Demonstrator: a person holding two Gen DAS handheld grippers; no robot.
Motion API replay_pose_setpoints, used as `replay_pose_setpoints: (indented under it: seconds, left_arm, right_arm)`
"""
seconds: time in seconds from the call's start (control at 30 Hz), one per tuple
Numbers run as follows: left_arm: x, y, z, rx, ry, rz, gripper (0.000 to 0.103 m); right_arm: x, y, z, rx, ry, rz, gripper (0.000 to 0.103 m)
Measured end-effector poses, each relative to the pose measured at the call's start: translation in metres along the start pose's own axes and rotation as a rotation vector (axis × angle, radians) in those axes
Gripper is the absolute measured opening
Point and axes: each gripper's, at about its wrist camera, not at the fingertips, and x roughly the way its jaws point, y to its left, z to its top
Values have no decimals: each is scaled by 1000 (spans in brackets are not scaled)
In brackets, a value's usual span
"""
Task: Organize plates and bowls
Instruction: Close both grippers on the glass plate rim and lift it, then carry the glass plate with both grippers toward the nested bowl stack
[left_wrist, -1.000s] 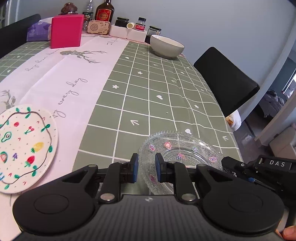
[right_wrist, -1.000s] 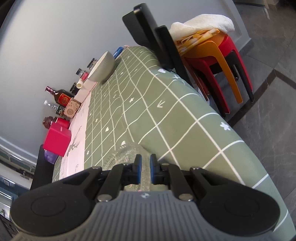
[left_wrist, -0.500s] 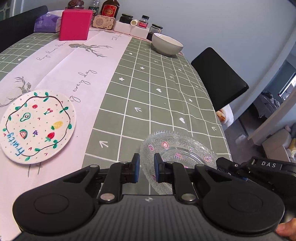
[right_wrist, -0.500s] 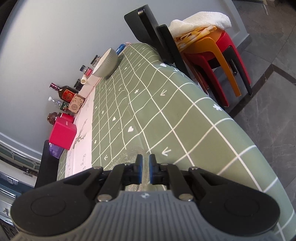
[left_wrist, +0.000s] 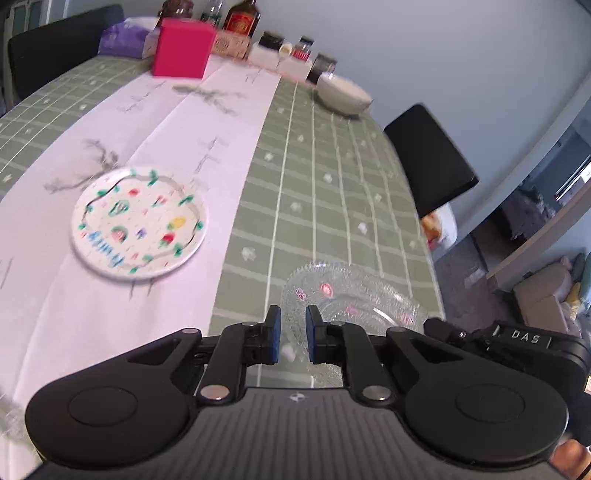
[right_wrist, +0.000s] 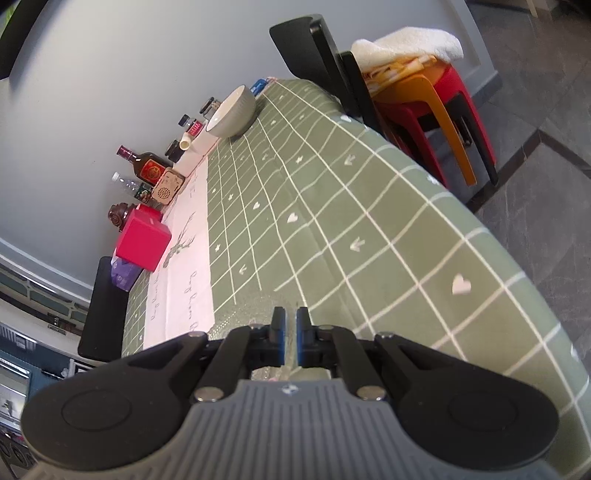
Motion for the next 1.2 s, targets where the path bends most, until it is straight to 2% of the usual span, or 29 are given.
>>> replay_pose_setpoints:
  seconds: [0.13, 0.27, 0.4, 0.57, 0.67, 0.77, 0.87, 1.03, 1.2]
  left_arm:
    - [-9, 6, -14, 28, 55, 54, 15]
    - [-18, 16, -27, 21, 82, 66, 14]
    - [-34, 22, -40, 39, 95, 54, 13]
    - [-58, 31, -53, 32, 150, 19, 13]
    - [-75, 32, -64, 77, 171, 22, 12]
    - [-88, 34, -80, 119, 204, 27, 11]
    - [-99, 40, -99, 142, 250, 23, 11]
    - [-111, 49, -131, 187, 360, 1, 10]
    - [-117, 55, -163, 234, 385, 18, 9]
  right_arm:
    - [-10, 0, -19, 6, 29, 3, 3]
    - [-16, -3, -38, 12, 68, -13, 3]
    - [-28, -6, -53, 23, 81, -23, 2]
    - [-57, -6, -70, 20, 76, 15, 3]
    - [-80, -2, -86, 13, 71, 18, 2]
    - [-103, 2, -108, -26, 50, 12, 2]
    - [-120, -7, -131, 2, 63, 8, 2]
    - [-150, -25, -171, 9, 71, -18, 2]
    - [-167, -42, -207, 25, 87, -56, 2]
